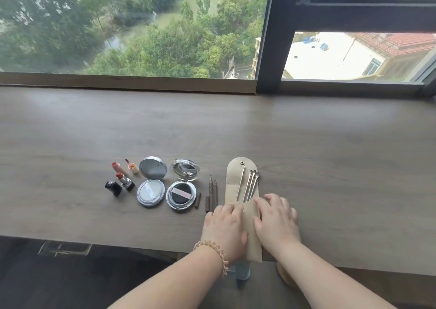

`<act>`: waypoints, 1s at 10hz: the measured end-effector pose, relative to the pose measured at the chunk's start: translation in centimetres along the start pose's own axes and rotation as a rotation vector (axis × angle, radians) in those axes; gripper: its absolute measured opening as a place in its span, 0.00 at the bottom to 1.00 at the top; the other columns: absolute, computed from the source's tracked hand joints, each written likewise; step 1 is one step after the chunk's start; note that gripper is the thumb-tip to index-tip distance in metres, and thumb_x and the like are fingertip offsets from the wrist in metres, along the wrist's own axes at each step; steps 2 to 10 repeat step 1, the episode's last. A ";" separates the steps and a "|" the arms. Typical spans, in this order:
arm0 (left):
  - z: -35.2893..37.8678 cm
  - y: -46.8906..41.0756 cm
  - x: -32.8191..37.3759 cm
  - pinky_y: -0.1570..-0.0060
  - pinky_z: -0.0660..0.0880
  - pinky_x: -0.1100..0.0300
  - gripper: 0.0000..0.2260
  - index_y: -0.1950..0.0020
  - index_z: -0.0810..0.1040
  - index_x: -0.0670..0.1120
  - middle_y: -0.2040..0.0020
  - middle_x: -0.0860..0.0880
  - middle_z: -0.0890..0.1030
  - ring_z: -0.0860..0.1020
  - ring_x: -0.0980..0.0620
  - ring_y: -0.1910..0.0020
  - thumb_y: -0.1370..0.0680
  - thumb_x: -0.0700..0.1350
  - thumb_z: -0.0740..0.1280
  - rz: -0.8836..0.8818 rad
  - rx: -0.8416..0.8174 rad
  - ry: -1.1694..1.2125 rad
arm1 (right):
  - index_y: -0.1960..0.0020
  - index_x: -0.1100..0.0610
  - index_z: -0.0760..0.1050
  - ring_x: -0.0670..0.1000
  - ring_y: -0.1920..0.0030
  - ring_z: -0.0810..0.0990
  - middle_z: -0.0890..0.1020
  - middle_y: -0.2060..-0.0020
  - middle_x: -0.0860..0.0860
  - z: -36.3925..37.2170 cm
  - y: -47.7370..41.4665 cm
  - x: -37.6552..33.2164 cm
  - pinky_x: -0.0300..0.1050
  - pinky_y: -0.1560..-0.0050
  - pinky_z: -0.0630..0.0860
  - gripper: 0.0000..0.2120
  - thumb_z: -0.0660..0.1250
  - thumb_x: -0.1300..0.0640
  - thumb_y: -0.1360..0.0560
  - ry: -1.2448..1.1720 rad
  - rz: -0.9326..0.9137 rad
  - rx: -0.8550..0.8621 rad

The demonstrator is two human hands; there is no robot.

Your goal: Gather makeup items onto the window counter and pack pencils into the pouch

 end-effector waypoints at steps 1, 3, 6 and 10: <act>-1.7 1.1 -1.0 0.36 0.61 0.54 0.25 0.29 0.63 0.53 0.31 0.53 0.66 0.65 0.50 0.33 0.26 0.53 0.61 -0.005 0.056 0.035 | 0.34 0.46 0.70 0.53 0.33 0.66 0.71 0.35 0.50 -2.2 0.3 1.4 0.50 0.37 0.62 0.21 0.64 0.50 0.27 -0.094 0.054 0.109; -1.7 1.1 -1.0 0.36 0.61 0.54 0.25 0.29 0.63 0.53 0.31 0.53 0.66 0.65 0.50 0.33 0.26 0.53 0.61 -0.005 0.056 0.035 | 0.34 0.46 0.70 0.53 0.33 0.66 0.71 0.35 0.50 -2.2 0.3 1.4 0.50 0.37 0.62 0.21 0.64 0.50 0.27 -0.094 0.054 0.109; -1.7 1.1 -1.0 0.36 0.61 0.54 0.25 0.29 0.63 0.53 0.31 0.53 0.66 0.65 0.50 0.33 0.26 0.53 0.61 -0.005 0.056 0.035 | 0.34 0.46 0.70 0.53 0.33 0.66 0.71 0.35 0.50 -2.2 0.3 1.4 0.50 0.37 0.62 0.21 0.64 0.50 0.27 -0.094 0.054 0.109; -1.7 1.1 -1.0 0.36 0.61 0.54 0.25 0.29 0.63 0.53 0.31 0.53 0.66 0.65 0.50 0.33 0.26 0.53 0.61 -0.005 0.056 0.035 | 0.34 0.46 0.70 0.53 0.33 0.66 0.71 0.35 0.50 -2.2 0.3 1.4 0.50 0.37 0.62 0.21 0.64 0.50 0.27 -0.094 0.054 0.109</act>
Point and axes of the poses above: each hand's wrist, its own y-axis away from the middle knuckle, its own z-axis out of the palm, x = y × z, the point moved 8 cm from there along -y, towards the middle knuckle
